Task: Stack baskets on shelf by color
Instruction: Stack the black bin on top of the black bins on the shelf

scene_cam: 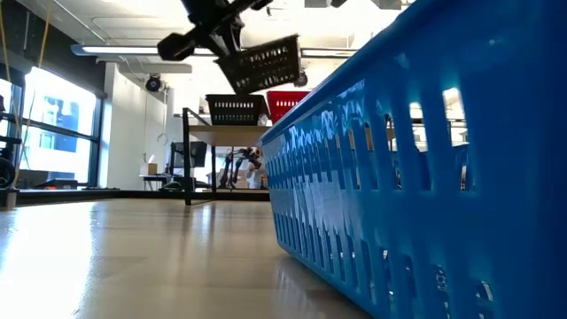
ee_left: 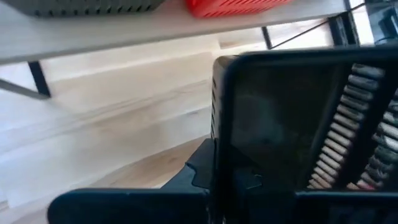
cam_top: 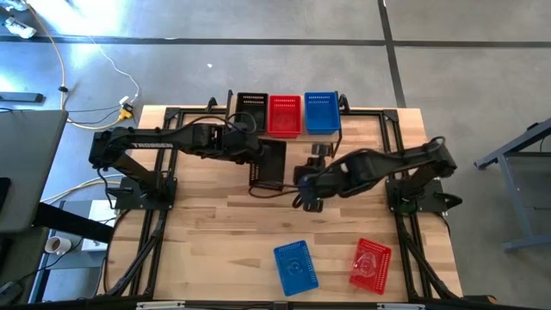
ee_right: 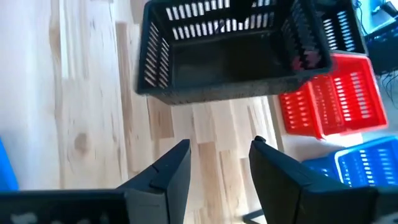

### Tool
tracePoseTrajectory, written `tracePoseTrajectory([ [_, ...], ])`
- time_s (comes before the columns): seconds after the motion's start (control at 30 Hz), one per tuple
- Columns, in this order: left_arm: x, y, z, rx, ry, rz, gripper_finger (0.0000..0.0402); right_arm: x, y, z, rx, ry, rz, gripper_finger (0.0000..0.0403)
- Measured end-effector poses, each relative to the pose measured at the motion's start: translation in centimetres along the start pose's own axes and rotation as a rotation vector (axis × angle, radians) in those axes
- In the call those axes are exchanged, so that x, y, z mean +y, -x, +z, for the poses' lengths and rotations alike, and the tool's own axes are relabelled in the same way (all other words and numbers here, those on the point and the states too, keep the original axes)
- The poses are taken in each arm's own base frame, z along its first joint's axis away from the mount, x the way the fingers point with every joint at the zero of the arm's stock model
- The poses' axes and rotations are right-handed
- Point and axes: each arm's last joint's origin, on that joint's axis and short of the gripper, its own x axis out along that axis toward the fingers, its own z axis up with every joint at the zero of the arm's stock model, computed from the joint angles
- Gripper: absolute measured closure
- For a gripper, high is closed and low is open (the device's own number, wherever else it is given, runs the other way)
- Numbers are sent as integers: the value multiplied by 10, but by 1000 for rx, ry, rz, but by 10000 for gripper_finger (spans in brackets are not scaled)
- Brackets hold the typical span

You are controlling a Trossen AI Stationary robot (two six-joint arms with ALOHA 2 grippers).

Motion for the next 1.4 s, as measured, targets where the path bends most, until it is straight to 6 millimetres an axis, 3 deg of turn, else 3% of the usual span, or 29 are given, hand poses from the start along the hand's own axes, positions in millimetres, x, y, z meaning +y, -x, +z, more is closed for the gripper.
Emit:
tracePoseTrajectory([
  [0.23, -7, 24, 18, -61, -54, -7, 401, -15, 16, -4, -40, -84, -18, 253],
  [0.6, -6, 64, 67, -164, -98, -29, 401, -34, 7, -3, -18, -133, -64, 253],
  [0.8, 17, 75, 105, -175, -73, 24, 401, -52, -2, -2, 4, -177, -98, 253],
  [1.0, 49, 73, 140, -133, -20, 24, 401, -71, -12, -3, 32, -219, -127, 253],
  [1.4, 95, 72, 184, -97, 49, -63, 401, -111, -28, -8, 80, -363, -178, 253],
])
